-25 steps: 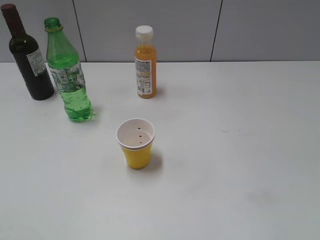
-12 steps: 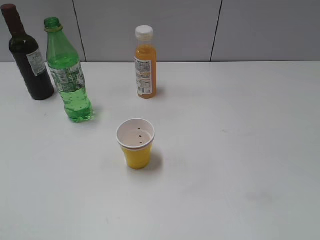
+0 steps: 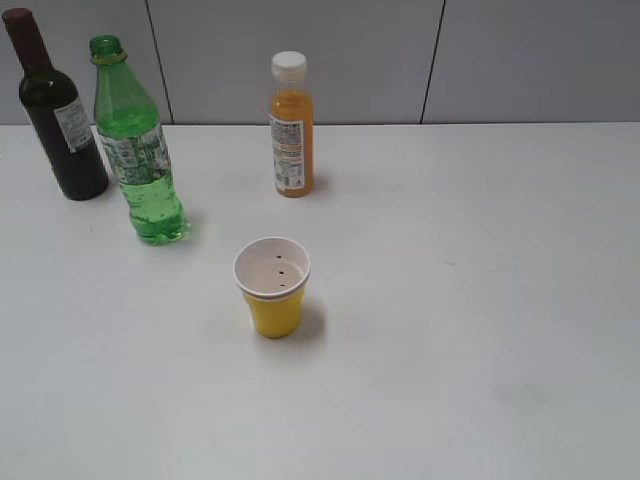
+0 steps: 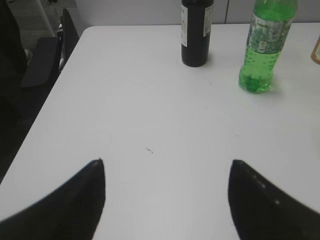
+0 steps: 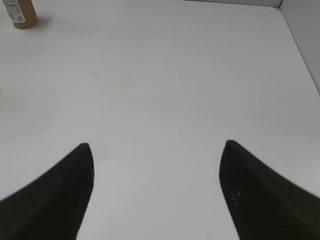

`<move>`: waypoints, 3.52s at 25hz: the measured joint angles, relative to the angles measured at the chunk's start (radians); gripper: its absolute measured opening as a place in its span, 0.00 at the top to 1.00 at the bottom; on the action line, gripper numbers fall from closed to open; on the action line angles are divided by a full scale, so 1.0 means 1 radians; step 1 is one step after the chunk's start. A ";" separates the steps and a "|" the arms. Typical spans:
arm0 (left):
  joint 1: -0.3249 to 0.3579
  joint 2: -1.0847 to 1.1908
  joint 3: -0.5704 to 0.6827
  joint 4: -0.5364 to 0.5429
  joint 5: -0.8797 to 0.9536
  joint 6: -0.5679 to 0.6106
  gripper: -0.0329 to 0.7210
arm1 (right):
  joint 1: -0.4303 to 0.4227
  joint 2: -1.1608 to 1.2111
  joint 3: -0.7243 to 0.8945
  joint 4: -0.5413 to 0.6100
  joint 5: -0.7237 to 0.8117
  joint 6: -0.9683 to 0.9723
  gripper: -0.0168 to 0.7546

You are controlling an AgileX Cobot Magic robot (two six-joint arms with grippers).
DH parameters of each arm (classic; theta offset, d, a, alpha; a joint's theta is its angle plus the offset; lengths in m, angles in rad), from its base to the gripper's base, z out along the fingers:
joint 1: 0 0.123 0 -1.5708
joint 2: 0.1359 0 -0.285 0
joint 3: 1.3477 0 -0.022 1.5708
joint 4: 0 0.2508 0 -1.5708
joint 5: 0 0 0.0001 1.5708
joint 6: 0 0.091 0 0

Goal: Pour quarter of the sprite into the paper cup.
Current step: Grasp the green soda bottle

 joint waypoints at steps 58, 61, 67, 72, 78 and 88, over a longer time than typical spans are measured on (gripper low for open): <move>0.000 0.234 -0.013 -0.212 -0.597 0.106 0.12 | 0.000 0.000 0.000 0.000 0.000 0.000 0.21; 0.000 0.329 -0.013 -0.225 -0.692 0.108 0.13 | 0.000 0.000 0.000 0.000 0.000 0.000 0.21; -0.041 0.513 0.023 -0.225 -0.885 0.113 0.15 | 0.000 0.000 0.000 0.000 0.000 0.000 0.21; -0.139 0.664 0.086 -0.196 -1.096 0.115 0.15 | 0.000 0.000 0.000 0.000 0.000 0.000 0.21; -0.228 0.859 0.143 -0.128 -1.319 0.114 0.16 | 0.000 0.000 0.000 0.000 0.000 0.000 0.21; -0.272 1.169 0.143 -0.119 -1.617 0.098 0.17 | 0.000 0.000 0.000 0.000 0.000 0.000 0.21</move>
